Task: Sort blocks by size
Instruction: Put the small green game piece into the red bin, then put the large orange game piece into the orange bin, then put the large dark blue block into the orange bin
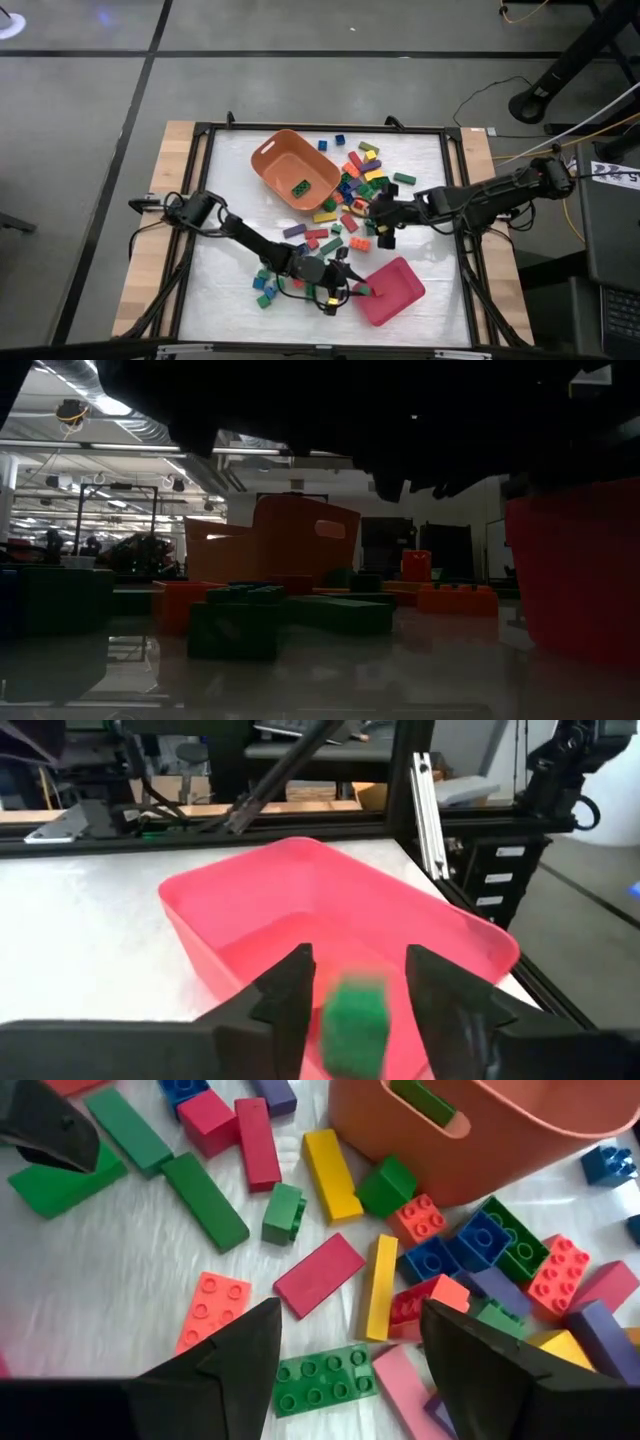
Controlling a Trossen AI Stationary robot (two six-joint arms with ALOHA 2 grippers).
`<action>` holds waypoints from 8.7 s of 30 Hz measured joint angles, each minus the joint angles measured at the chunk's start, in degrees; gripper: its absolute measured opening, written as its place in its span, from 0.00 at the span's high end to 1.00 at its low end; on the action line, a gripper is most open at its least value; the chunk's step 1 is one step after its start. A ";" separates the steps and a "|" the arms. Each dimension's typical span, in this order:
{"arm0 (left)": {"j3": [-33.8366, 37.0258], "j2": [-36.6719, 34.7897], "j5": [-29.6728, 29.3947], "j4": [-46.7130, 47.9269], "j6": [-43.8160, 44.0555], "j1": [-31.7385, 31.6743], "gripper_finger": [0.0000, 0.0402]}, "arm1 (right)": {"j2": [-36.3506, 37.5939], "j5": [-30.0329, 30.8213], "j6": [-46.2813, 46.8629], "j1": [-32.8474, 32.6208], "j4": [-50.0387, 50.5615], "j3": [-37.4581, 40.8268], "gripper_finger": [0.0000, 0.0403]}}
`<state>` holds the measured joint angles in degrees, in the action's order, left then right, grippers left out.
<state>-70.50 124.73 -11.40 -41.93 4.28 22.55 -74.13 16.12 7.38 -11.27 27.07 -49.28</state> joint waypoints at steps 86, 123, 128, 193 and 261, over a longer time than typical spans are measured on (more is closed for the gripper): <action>0.11 -27.76 -6.45 50.60 4.73 -2.16 0.55 | -17.90 -1.37 18.07 13.45 -24.26 6.34 0.40; 0.11 -27.78 -11.76 50.91 4.40 -1.16 0.55 | -17.86 -0.18 22.82 13.92 -28.07 6.32 0.69; 0.11 -28.35 -15.59 53.64 4.33 -1.16 0.55 | -17.86 -0.73 21.72 13.92 -28.05 6.05 0.77; 31.90 -48.35 -17.76 55.38 23.94 -1.57 0.55 | -9.26 -6.29 -13.75 20.30 15.42 -37.02 0.52; 37.83 -54.16 -5.53 35.22 14.08 -10.52 0.77 | 16.50 -16.81 35.83 20.24 -7.63 20.61 0.52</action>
<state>-32.67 70.57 -16.93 -6.71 18.37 12.03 -57.63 -0.69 43.21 8.97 19.44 -28.67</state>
